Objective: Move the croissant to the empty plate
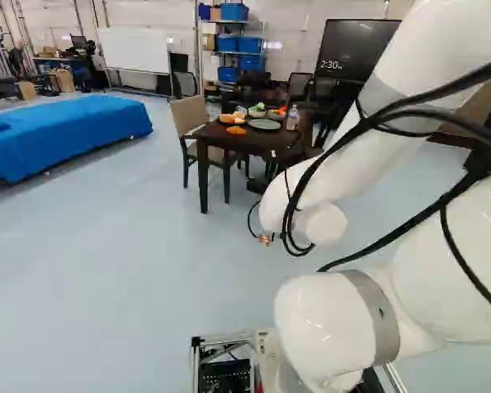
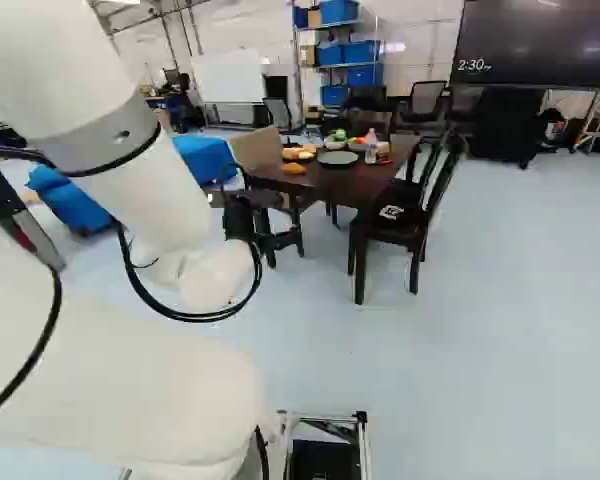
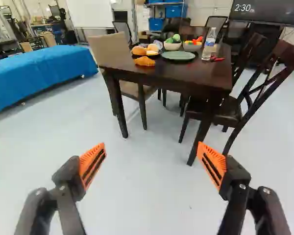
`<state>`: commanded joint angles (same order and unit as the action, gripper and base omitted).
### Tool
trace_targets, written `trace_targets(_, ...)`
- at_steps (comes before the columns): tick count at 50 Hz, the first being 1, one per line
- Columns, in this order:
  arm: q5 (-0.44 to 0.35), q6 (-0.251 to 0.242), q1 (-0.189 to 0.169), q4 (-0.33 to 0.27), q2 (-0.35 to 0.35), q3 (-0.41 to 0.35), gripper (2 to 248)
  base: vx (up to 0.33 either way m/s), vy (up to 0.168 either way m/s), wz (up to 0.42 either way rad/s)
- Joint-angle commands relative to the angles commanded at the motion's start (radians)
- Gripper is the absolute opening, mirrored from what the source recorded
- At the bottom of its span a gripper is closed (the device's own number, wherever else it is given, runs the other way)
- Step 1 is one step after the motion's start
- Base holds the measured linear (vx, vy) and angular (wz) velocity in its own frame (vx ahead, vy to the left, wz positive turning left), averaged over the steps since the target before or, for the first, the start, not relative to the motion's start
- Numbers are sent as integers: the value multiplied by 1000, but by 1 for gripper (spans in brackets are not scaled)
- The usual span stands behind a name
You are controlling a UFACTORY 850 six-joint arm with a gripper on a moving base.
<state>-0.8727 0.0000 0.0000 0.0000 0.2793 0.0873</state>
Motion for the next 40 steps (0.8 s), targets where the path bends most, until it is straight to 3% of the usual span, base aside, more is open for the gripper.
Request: trace_targets(40, 0, 0, 0, 0, 0, 0, 247, 21, 1, 0)
